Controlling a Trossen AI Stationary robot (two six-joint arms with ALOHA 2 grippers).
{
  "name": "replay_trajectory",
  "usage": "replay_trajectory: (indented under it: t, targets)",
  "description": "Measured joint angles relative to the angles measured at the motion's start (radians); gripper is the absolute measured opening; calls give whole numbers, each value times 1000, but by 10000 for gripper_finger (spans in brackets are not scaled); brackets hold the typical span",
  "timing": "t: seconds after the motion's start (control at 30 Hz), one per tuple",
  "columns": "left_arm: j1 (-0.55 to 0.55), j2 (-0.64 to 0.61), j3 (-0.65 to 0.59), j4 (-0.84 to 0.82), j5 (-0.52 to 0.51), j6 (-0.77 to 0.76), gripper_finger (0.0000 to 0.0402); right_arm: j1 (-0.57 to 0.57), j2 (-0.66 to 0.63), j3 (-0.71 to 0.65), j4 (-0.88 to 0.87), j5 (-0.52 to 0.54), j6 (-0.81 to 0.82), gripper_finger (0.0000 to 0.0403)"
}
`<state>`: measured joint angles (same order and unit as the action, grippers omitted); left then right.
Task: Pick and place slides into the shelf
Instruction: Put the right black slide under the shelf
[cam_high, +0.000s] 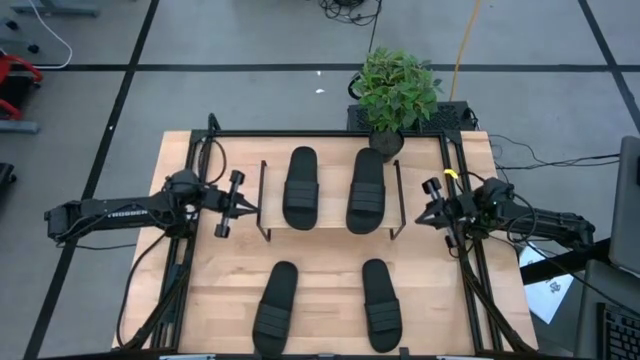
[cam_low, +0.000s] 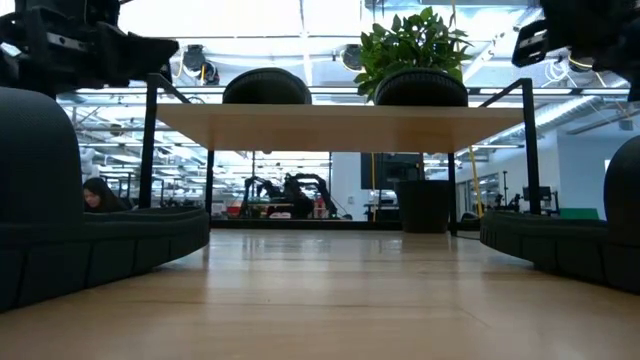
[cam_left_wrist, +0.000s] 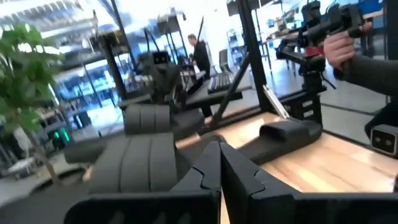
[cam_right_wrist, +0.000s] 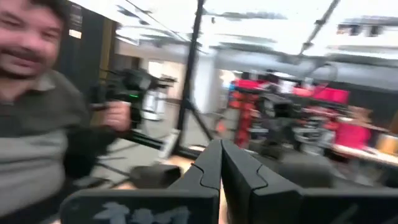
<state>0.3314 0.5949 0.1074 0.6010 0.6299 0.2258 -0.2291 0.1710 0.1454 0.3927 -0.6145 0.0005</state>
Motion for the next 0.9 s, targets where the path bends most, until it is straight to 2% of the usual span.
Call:
replay_trajectory:
  t: [0.13,0.27,0.37,0.43,0.5,0.6,0.73,0.83,0.9]
  targets:
    - [0,0,10,45,33,1,4,0,3,0,-16,7,39,0]
    - [-7,0,10,22,154,1,2,0,9,0,-33,118,40,0]
    - [-33,0,10,-14,246,-2,3,0,10,0,-28,140,17,0]
    - [-52,-1,10,-15,262,-36,1,0,10,0,-28,145,20,0]
    - [-65,-1,10,-15,256,-71,1,0,10,0,-30,122,49,0]
    - [-78,0,10,-14,229,-92,7,0,16,0,-40,25,61,0]
    - [-81,-1,10,0,165,-29,16,0,28,0,-53,-81,59,0]
    - [-81,-1,10,6,98,-5,14,4,43,0,-56,-86,86,0]
    - [-81,0,10,4,46,-14,9,14,54,-1,-56,-49,131,0]
